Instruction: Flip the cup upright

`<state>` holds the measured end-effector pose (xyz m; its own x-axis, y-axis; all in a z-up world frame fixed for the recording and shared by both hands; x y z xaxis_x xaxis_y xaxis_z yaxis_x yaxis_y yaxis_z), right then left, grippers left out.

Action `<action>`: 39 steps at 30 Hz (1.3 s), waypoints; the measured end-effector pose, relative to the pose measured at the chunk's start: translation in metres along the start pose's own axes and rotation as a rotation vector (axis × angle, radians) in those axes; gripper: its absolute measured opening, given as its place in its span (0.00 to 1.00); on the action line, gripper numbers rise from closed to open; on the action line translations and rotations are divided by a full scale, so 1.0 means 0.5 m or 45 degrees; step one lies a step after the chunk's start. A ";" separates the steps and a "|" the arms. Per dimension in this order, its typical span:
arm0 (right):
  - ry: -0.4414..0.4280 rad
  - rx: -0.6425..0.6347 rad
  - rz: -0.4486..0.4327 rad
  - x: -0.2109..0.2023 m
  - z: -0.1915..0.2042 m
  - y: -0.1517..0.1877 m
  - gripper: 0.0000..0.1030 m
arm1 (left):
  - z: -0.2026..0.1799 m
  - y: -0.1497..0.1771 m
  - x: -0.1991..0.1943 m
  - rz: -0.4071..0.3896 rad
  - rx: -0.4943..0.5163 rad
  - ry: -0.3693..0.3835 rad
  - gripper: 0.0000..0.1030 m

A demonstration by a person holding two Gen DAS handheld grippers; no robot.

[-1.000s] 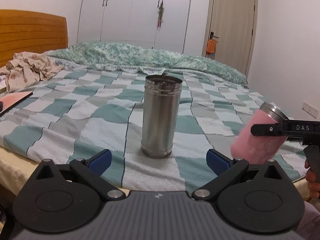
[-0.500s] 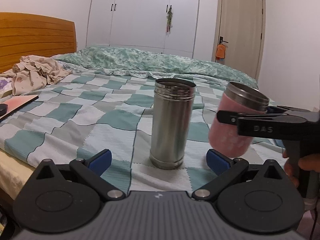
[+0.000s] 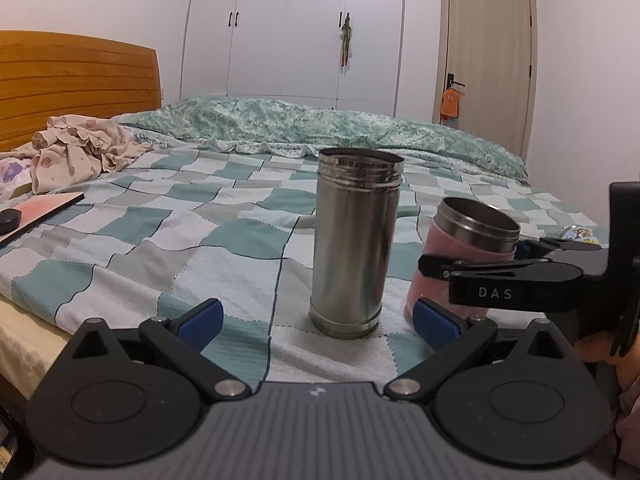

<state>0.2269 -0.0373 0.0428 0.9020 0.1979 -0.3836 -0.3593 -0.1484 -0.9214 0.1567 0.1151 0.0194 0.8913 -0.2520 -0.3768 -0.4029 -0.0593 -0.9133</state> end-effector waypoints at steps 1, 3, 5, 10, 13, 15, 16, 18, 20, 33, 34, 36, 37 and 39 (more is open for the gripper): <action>-0.004 0.008 0.012 -0.004 -0.002 -0.001 0.86 | -0.004 -0.002 -0.004 -0.006 0.003 0.000 1.00; 0.013 0.023 -0.015 -0.023 -0.010 -0.003 0.97 | -0.011 -0.006 -0.011 -0.013 0.013 -0.002 1.00; 0.007 0.032 -0.075 -0.066 -0.023 -0.006 1.00 | -0.023 -0.011 -0.023 -0.027 0.029 0.004 1.00; 0.034 0.015 -0.217 -0.184 -0.067 -0.004 1.00 | -0.066 -0.023 -0.068 -0.134 0.048 0.035 1.00; 0.077 0.007 -0.303 -0.263 -0.100 0.007 1.00 | -0.106 -0.025 -0.096 -0.215 0.070 0.056 1.00; 0.110 0.007 -0.346 -0.316 -0.124 0.025 1.00 | -0.129 -0.018 -0.110 -0.260 0.085 0.062 1.00; 0.124 0.006 -0.357 -0.335 -0.133 0.032 1.00 | -0.142 -0.013 -0.115 -0.279 0.090 0.068 1.00; 0.169 0.006 -0.377 -0.377 -0.154 0.056 1.00 | -0.162 0.006 -0.121 -0.302 0.087 0.078 1.00; 0.220 0.018 -0.388 -0.411 -0.176 0.085 1.00 | -0.178 0.031 -0.119 -0.303 0.077 0.073 1.00; 0.396 0.067 -0.398 -0.489 -0.245 0.224 1.00 | -0.233 0.130 -0.101 -0.316 0.098 0.043 1.00; 0.404 0.071 -0.411 -0.493 -0.246 0.227 1.00 | -0.232 0.129 -0.102 -0.326 0.102 0.040 1.00; 0.417 0.067 -0.434 -0.494 -0.245 0.230 1.00 | -0.234 0.131 -0.104 -0.343 0.108 0.036 1.00; 0.419 0.064 -0.439 -0.494 -0.242 0.231 1.00 | -0.236 0.133 -0.105 -0.347 0.112 0.032 1.00; 0.419 0.059 -0.443 -0.495 -0.241 0.234 1.00 | -0.240 0.136 -0.104 -0.348 0.122 0.029 1.00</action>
<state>-0.0097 -0.2205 0.0376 0.9957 -0.0904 -0.0185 -0.0260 -0.0827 -0.9962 0.0582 0.0082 -0.0045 0.9589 -0.2606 -0.1124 -0.1262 -0.0369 -0.9913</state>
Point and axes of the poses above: each gripper's, at about its wrist camera, not at the fingertips, and x roughly the way its jaws point, z to its left, y to its underside, the point moved 4 cm from there along x, roughly the way its jaws point, and after that the axes turned 12 degrees about y, right-handed, at the moved point
